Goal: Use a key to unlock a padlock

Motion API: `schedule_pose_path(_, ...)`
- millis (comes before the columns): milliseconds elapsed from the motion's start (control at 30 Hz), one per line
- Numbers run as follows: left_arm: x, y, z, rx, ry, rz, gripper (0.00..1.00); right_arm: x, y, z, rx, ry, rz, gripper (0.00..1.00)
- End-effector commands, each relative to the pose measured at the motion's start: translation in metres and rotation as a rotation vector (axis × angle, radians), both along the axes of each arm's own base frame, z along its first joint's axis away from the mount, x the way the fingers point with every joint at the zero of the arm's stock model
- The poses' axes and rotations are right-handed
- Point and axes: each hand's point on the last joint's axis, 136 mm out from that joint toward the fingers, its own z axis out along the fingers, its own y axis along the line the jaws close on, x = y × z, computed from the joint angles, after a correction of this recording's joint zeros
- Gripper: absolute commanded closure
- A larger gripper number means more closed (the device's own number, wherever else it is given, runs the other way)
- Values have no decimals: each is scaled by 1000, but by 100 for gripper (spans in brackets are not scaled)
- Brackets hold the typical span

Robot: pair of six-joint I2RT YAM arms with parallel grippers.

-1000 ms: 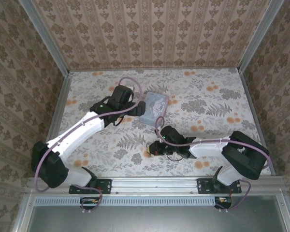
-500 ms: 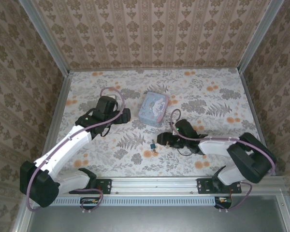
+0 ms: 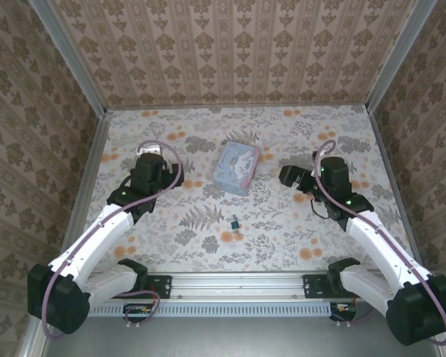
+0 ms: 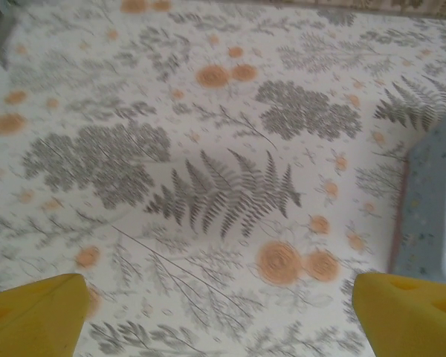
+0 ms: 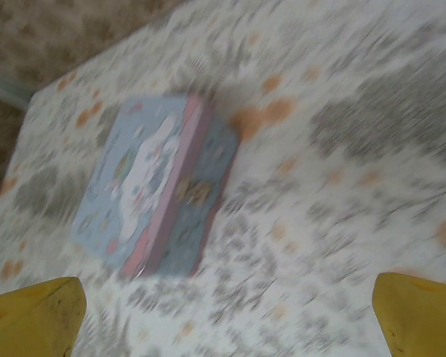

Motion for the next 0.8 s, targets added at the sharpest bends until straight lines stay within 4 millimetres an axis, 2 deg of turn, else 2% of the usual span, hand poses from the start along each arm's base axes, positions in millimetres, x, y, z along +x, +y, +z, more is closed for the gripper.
schedule_pose_path(0, 15, 31, 23, 118, -141, 80, 0, 10, -62, 10, -246, -52, -180, 0)
schedule_pose_path(67, 19, 47, 27, 133, -185, 116, 0, 19, -90, 11, -316, -96, -263, 0)
schedule_pose_path(133, 22, 63, 24, 130, -213, 149, 0, 22, -118, 4, -330, -71, -361, 0)
schedule_pose_path(200, 25, 78, 18, 115, -236, 161, 0, 29, -132, -6, -362, -94, -397, 0)
schedule_pose_path(300, 31, 100, 1, 116, -242, 200, 0, 35, -140, -13, -392, -231, -445, 0)
schedule_pose_path(400, 40, 113, -18, 134, -231, 223, 0, 39, -139, -23, -391, -310, -447, 0)
schedule_pose_path(500, 47, 116, -34, 193, -246, 204, 0, 49, -133, -47, -420, -261, -387, 0)
schedule_pose_path(567, 48, 121, -45, 210, -245, 225, 0, 52, -131, -56, -433, -278, -373, 0)
schedule_pose_path(700, 57, 116, -59, 205, -281, 185, 0, 61, -123, -53, -462, -329, -310, 0)
schedule_pose_path(767, 61, 114, -66, 214, -292, 173, 0, 65, -117, -65, -458, -326, -272, 0)
